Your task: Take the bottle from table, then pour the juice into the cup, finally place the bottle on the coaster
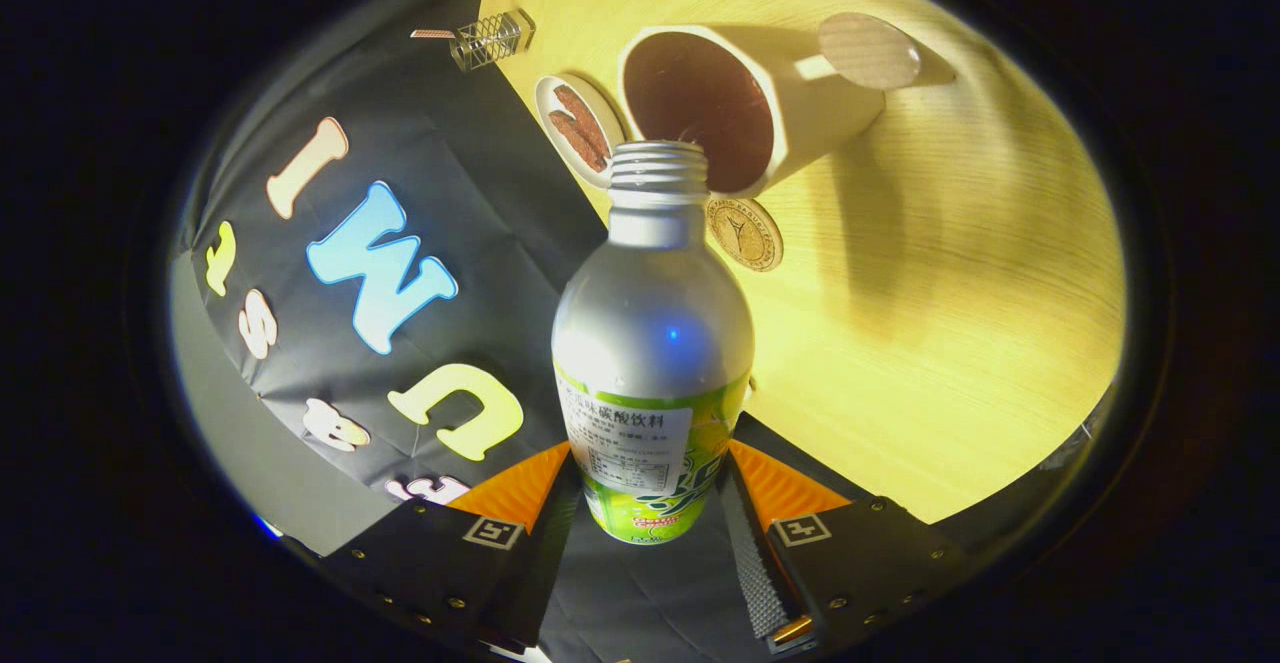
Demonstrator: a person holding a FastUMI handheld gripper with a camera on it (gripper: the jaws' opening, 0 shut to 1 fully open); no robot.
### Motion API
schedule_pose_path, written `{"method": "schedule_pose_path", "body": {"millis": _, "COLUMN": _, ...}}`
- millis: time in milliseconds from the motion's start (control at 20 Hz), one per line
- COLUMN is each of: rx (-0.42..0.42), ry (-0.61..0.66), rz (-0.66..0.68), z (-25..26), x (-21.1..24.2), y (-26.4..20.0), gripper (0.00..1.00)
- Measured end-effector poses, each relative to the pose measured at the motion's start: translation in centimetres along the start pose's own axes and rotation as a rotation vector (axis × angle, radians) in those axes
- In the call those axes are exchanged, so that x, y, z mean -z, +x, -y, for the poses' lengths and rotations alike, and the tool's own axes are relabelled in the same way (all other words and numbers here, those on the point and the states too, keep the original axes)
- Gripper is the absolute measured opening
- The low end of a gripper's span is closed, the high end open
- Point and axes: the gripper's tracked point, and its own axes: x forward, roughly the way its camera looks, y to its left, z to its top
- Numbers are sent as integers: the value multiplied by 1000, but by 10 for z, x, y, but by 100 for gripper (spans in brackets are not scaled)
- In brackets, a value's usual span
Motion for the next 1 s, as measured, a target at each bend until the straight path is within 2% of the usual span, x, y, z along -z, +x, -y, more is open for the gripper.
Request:
{"method": "schedule_pose_path", "body": {"millis": 400, "rx": 39, "ry": 10, "rz": 1, "z": 3, "x": -2, "y": 1, "gripper": 76}}
{"method": "schedule_pose_path", "body": {"millis": 700, "rx": 84, "ry": -131, "rz": 53, "z": 20, "x": -16, "y": 0, "gripper": 76}}
{"method": "schedule_pose_path", "body": {"millis": 1000, "rx": 151, "ry": -339, "rz": 98, "z": 45, "x": -22, "y": 4, "gripper": 76}}
